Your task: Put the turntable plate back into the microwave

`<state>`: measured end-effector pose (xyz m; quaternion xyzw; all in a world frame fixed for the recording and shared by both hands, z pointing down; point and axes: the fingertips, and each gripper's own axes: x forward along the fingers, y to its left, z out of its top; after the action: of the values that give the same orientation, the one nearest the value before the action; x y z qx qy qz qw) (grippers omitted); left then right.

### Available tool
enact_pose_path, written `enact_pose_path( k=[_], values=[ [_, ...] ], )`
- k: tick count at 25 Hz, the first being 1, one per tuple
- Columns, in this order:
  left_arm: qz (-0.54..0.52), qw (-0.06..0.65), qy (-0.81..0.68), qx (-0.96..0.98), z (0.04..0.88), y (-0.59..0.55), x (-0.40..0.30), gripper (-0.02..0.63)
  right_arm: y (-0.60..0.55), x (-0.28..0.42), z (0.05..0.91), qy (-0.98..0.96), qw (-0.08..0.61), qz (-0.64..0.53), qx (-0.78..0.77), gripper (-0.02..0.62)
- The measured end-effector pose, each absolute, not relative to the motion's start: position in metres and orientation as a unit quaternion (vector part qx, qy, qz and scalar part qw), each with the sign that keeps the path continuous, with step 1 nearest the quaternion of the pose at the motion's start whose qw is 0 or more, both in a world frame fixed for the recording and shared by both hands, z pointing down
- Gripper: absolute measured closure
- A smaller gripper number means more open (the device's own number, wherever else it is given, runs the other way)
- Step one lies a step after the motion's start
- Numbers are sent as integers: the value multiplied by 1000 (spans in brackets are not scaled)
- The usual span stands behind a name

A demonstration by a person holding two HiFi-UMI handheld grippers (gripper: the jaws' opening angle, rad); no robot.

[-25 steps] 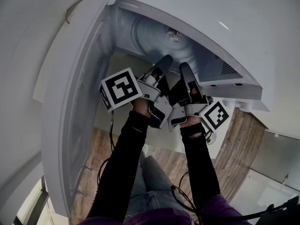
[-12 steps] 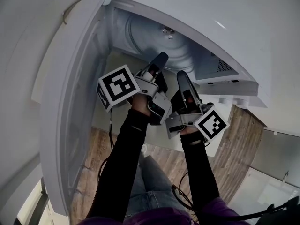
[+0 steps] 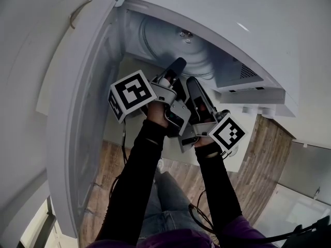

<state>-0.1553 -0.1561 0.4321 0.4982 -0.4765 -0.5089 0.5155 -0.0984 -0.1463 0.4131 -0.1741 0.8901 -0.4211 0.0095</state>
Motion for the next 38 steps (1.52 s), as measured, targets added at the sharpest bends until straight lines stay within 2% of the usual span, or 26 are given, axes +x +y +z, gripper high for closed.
enact_pose_path(
  k=[14, 16, 27, 38],
  values=[
    [-477, 545, -467, 508, 433, -159, -150, 561, -143, -106, 411, 892, 21, -415, -179, 552],
    [-466, 549, -465, 515, 432, -159, -150, 578, -144, -105, 412, 891, 20, -415, -181, 552],
    [-416, 550, -490, 532, 436, -149, -143, 538, -153, -105, 417, 884, 20, -425, -194, 557],
    [-408, 544, -515, 522, 438, -145, -146, 535, -161, -110, 419, 884, 20, -425, -193, 557]
  ],
)
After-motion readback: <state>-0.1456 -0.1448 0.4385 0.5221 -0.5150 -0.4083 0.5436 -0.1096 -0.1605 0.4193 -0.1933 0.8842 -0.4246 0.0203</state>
